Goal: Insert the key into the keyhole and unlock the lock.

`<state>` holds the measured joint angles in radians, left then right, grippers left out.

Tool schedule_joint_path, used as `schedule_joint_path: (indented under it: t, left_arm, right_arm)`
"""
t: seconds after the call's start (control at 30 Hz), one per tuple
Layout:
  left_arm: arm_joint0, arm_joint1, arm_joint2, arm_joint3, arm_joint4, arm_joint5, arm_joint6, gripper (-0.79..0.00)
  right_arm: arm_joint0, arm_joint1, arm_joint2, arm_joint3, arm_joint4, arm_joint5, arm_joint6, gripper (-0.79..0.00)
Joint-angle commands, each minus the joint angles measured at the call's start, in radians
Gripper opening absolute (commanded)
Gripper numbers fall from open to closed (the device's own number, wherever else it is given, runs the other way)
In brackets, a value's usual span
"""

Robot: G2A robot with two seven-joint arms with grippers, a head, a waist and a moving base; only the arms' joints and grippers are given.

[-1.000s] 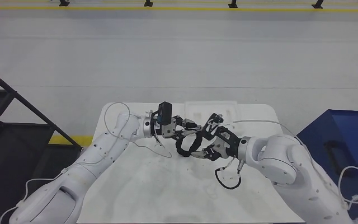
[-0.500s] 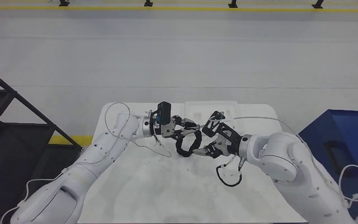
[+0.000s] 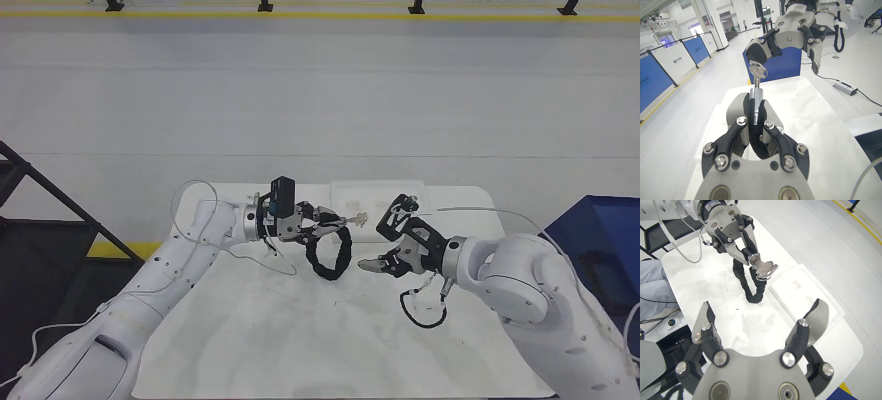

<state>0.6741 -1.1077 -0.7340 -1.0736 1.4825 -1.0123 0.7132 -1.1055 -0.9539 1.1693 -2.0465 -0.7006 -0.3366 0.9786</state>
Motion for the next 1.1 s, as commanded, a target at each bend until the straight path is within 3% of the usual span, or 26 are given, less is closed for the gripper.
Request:
schedule_joint_path:
  t: [0.0, 0.17, 0.37, 0.57, 0.77, 0.8, 0.83, 0.87, 0.9, 0.97, 1.07]
  left_arm:
    - [0.002, 0.005, -0.004, -0.014, -0.005, 0.0, -0.015, -0.785]
    - [0.011, 0.018, -0.01, -0.051, -0.021, 0.0, -0.06, -0.785]
    - [-0.002, 0.027, 0.022, -0.079, -0.061, 0.0, -0.133, -0.785]
    - [-0.027, 0.025, 0.091, -0.088, -0.15, 0.0, -0.163, -0.785]
    - [-0.069, 0.025, 0.17, -0.066, -0.228, 0.0, -0.185, -0.785]
    - [-0.075, 0.025, 0.181, -0.062, -0.241, 0.0, -0.191, -0.785]
    - [-0.08, 0.025, 0.191, -0.059, -0.254, 0.0, -0.198, -0.785]
    - [-0.086, 0.025, 0.202, -0.056, -0.267, 0.0, -0.206, -0.785]
    - [-0.092, 0.025, 0.212, -0.053, -0.279, 0.0, -0.213, -0.785]
    - [-0.102, 0.025, 0.233, -0.048, -0.306, 0.0, -0.231, -0.785]
    - [-0.117, 0.026, 0.259, -0.043, -0.341, 0.0, -0.25, -0.785]
  right_arm:
    - [0.0, 0.0, 0.0, 0.0, 0.0, 0.0, 0.0, 0.0]
    - [-0.016, 0.002, 0.015, 0.029, 0.05, -0.042, -0.035, 0.0]
    - [0.014, 0.02, 0.062, 0.078, 0.017, -0.361, -0.056, 0.0]
    - [0.011, 0.029, 0.112, 0.119, -0.09, -0.519, -0.191, 0.0]
    - [-0.007, 0.032, 0.114, 0.09, -0.28, -0.614, -0.322, 0.0]
    - [-0.013, 0.033, 0.11, 0.087, -0.319, -0.612, -0.326, -0.068]
    - [-0.019, 0.032, 0.104, 0.085, -0.335, -0.615, -0.342, -0.259]
    - [-0.02, 0.032, 0.102, 0.086, -0.354, -0.617, -0.354, -0.28]
    - [-0.022, 0.033, 0.1, 0.083, -0.378, -0.615, -0.363, -0.4]
    - [-0.025, 0.032, 0.096, 0.071, -0.409, -0.614, -0.399, -0.483]
    - [-0.032, 0.032, 0.09, 0.051, -0.474, -0.601, -0.436, -0.502]
